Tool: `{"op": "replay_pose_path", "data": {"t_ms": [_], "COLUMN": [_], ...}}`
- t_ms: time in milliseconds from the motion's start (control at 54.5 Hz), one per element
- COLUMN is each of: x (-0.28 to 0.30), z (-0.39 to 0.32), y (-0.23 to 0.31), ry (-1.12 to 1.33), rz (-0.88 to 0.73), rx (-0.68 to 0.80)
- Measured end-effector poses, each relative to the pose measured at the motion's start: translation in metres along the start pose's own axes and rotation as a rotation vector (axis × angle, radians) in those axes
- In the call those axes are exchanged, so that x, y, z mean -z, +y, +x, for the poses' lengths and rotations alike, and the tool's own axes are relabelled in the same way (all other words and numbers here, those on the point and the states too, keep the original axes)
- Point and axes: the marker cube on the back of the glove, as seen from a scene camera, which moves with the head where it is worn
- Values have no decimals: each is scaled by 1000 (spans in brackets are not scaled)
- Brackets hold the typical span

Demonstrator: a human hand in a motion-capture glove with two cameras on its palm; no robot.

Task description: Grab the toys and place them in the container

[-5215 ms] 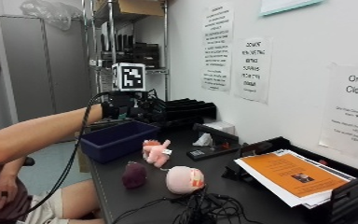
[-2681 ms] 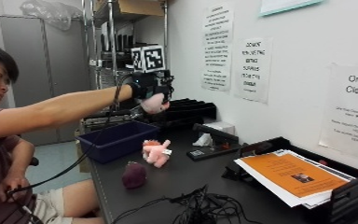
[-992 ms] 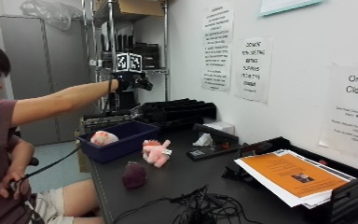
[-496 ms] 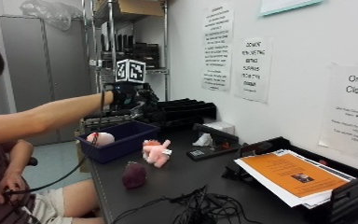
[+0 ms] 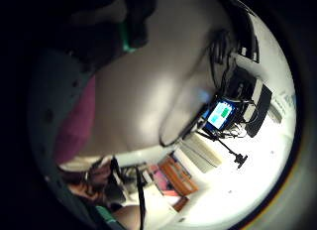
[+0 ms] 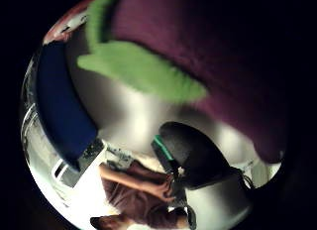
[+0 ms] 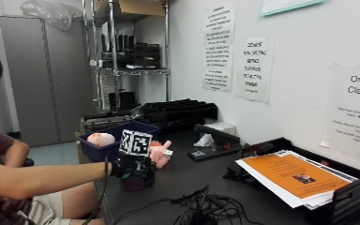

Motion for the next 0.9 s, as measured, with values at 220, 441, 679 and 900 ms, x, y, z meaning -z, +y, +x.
{"op": "replay_pose_path", "data": {"t_ms": [220, 441, 679, 900], "x": [-3, -5, -7, -3], "z": [8, 5, 0, 5], "y": [-13, -19, -21, -22], "ry": [-55, -141, -211, -250], "rz": [203, 339, 477, 392], "rx": [-30, -71, -143, -136]}}
